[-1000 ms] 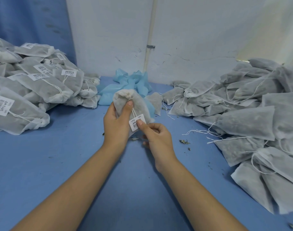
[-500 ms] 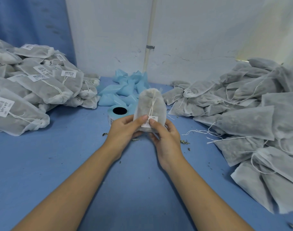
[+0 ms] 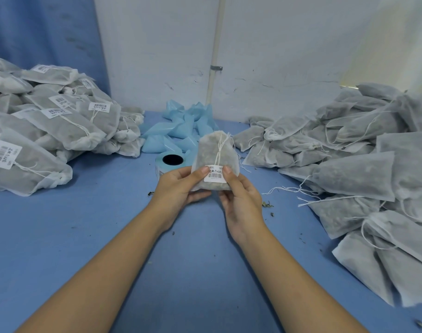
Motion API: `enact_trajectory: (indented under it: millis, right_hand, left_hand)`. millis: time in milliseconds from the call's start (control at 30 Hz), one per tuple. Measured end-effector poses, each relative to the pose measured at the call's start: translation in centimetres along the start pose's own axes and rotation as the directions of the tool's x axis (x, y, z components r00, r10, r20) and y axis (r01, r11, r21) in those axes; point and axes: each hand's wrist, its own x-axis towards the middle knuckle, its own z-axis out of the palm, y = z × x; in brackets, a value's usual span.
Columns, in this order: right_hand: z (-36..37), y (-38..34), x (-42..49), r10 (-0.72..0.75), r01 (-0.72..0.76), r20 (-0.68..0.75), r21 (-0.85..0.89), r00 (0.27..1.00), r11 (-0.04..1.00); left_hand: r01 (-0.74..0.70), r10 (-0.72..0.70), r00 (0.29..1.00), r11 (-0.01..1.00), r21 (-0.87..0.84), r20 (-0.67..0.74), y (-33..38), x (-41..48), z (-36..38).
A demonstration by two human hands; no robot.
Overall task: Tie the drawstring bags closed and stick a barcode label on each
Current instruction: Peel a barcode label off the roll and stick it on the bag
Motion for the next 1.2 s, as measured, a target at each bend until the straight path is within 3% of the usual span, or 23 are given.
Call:
enact_trajectory:
  millis: [100,167,233,333,400,533,767,900,1067,1200]
  right_hand:
    - [0.0,0.0,0.1,-0.008,0.009,0.007,-0.029,1.000,1.000]
    - [-0.1,0.0,0.2,-0.006,0.006,0.009,-0.084,1.000,0.996]
    - [-0.2,0.0,0.3,0.013,-0.014,-0.007,-0.110,1.000,0.994]
    - [-0.4,-0.1,0.5,0.032,-0.033,-0.017,-0.098,0.999,0.995]
    - [-0.6,0.0,0.6,0.038,-0.039,-0.015,-0.090,0.999,0.995]
    - [-0.6,0.0,0.7,0.051,-0.053,-0.026,-0.077,0.998,0.996]
    - [-0.8,-0.2,1.0,0.072,-0.072,-0.053,0.001,0.996,0.997]
    - [-1.4,-0.6,1.6,0.036,-0.041,-0.087,-0.049,0.996,0.998]
    - [-3.0,-2.2,2.9,-0.149,0.108,-0.125,-0.287,0.981,0.952]
    - [-4.5,-3.0,3.8,-0.155,0.131,-0.098,-0.217,0.983,0.967]
  left_hand:
    - [-0.050,0.055,0.998,0.959,0.280,-0.009,0.0,-0.4,0.1]
    - [-0.079,0.097,0.995,0.932,0.352,-0.034,-0.1,-0.7,0.6]
    - [-0.145,0.195,0.962,0.958,0.249,-0.191,0.1,-0.6,1.3]
    - [-0.304,0.232,0.882,0.946,-0.117,-0.411,1.3,0.0,2.0]
    - [-0.285,0.157,0.904,0.914,-0.287,-0.398,1.4,0.1,1.9]
    - [-0.203,0.075,0.927,0.925,-0.321,-0.369,0.8,-0.4,1.7]
    - [-0.183,0.183,0.930,0.983,0.032,-0.320,1.0,-0.7,2.3]
    - [-0.204,0.239,0.939,0.966,0.158,-0.248,1.1,-0.9,3.8]
    - [-0.277,0.305,0.951,0.913,0.300,-0.051,0.5,-0.1,6.9]
    - [-0.333,0.334,0.939,0.811,0.482,0.086,-0.5,1.1,10.7]
